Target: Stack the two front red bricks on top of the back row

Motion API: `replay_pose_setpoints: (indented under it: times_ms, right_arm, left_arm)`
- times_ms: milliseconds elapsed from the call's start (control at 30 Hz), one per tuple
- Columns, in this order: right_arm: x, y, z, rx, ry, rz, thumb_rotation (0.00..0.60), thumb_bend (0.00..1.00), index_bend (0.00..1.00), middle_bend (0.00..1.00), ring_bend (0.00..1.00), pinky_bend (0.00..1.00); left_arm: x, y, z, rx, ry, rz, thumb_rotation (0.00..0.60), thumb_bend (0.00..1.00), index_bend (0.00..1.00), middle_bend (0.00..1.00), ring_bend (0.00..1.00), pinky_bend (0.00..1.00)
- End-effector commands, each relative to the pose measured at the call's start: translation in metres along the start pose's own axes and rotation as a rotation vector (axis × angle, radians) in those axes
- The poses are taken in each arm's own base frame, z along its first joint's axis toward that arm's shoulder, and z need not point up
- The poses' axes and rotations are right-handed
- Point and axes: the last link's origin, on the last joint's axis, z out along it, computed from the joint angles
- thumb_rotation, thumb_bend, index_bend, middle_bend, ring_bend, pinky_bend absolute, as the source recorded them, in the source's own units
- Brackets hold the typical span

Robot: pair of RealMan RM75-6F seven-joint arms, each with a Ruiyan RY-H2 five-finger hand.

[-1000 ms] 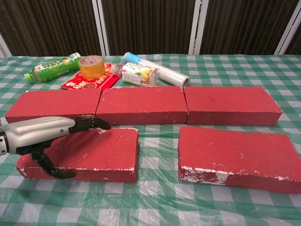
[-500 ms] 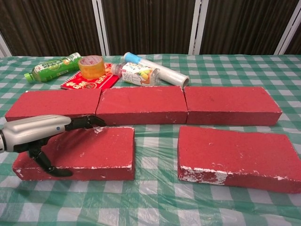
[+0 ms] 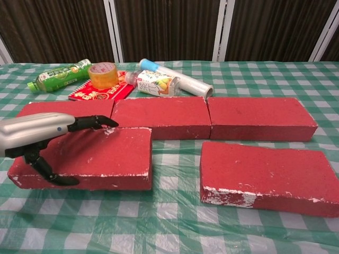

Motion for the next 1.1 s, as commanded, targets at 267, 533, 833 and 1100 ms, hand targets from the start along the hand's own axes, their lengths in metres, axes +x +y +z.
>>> replay_pose_setpoints:
  times_ms: [267,533,833,1100]
  right_arm:
    - [-0.002,0.002,0.004,-0.022,-0.005,-0.007,0.6,0.08,0.0,0.0,0.0,0.0]
    - [-0.003,0.004,0.01,-0.055,-0.002,-0.016,0.6,0.08,0.0,0.0,0.0,0.0]
    - [-0.003,0.008,0.012,-0.089,0.003,-0.024,0.6,0.08,0.0,0.0,0.0,0.0]
    - [-0.002,0.011,0.013,-0.106,0.006,-0.023,0.6,0.08,0.0,0.0,0.0,0.0]
  left_arm:
    - [0.061,-0.004,0.023,0.027,0.123,0.059,0.6,0.25,0.0,0.11,0.45,0.71]
    - [0.092,-0.015,0.058,0.046,0.12,0.097,0.6,0.25,0.0,0.13,0.46,0.72]
    - [0.101,-0.036,0.094,0.107,0.091,0.06,0.6,0.25,0.0,0.13,0.46,0.71]
    - [0.094,-0.044,0.098,0.117,0.099,0.013,0.6,0.25,0.0,0.14,0.46,0.71]
